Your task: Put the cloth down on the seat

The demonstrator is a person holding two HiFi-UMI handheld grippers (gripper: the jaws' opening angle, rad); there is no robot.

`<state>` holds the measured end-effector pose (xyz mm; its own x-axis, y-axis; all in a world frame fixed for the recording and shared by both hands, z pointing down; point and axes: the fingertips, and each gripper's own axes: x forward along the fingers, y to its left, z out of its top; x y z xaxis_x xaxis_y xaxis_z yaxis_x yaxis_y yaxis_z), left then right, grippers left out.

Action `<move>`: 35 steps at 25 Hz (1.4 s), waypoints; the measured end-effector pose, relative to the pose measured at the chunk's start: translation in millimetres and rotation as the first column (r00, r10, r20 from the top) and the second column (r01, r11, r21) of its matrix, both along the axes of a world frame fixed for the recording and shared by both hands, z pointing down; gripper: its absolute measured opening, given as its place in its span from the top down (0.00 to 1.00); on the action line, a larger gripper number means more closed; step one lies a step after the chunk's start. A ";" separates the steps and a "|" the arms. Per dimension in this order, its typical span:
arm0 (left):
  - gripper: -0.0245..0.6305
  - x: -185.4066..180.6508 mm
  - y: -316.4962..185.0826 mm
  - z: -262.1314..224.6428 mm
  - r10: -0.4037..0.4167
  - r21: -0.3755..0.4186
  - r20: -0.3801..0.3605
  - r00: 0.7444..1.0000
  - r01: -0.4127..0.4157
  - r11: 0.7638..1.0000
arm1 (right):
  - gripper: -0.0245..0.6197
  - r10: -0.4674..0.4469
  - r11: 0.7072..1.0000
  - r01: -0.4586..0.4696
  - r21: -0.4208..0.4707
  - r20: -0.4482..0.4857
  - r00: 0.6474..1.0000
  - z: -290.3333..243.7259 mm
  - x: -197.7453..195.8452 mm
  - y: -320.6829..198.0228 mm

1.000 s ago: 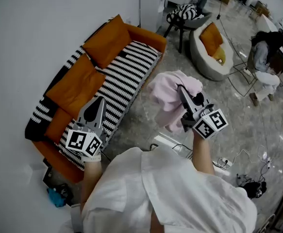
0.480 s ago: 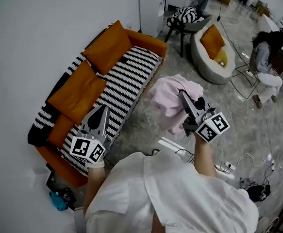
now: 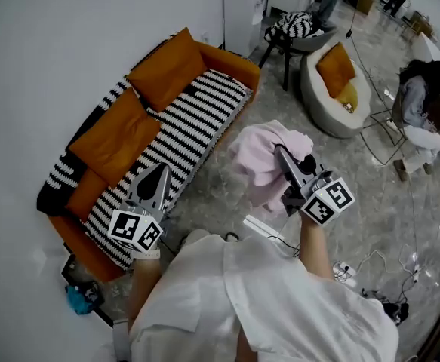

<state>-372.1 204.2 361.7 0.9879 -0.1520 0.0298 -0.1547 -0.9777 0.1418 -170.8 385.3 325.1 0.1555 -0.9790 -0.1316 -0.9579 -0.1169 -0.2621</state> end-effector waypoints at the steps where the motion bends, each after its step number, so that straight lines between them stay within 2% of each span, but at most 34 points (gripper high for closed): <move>1: 0.92 5.7 2.1 2.3 0.009 0.001 0.007 1.000 -0.009 1.000 | 0.77 -0.001 1.000 0.001 -0.007 0.003 1.000 2.6 5.2 -0.5; 7: 0.92 49.6 -24.4 3.7 0.045 0.009 -0.003 0.999 -0.045 0.999 | 0.76 0.009 0.999 -0.008 -0.038 0.021 1.000 17.9 41.4 -21.5; 13: 0.92 122.7 -84.1 14.5 0.088 -0.011 -0.007 0.996 -0.088 0.996 | 0.76 0.026 0.998 -0.026 -0.063 0.013 1.000 22.9 102.7 -68.8; 16: 0.92 160.2 -117.4 13.5 0.114 -0.006 -0.004 0.994 -0.114 0.994 | 0.77 0.035 0.998 -0.035 -0.048 -0.004 0.999 12.0 134.9 -97.8; 24: 0.92 237.9 -185.2 19.6 0.201 -0.018 -0.002 0.980 -0.201 0.979 | 0.76 0.074 0.996 -0.077 -0.048 -0.048 0.996 4.6 190.2 -174.2; 31: 0.92 305.9 -198.9 30.6 0.249 -0.052 -0.001 0.969 -0.248 0.967 | 0.76 0.065 0.993 -0.070 -0.094 -0.054 0.996 11.4 243.5 -200.3; 35: 0.92 355.6 -212.0 36.6 0.238 -0.069 -0.006 0.971 -0.238 0.969 | 0.76 0.012 0.993 -0.020 -0.120 -0.061 0.998 24.0 281.3 -225.8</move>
<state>-16.6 -7.8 398.3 0.9953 0.0903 0.0339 0.0812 -0.9743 0.2099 110.5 159.5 349.1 0.1667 -0.9857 -0.0226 -0.9693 -0.1597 -0.1869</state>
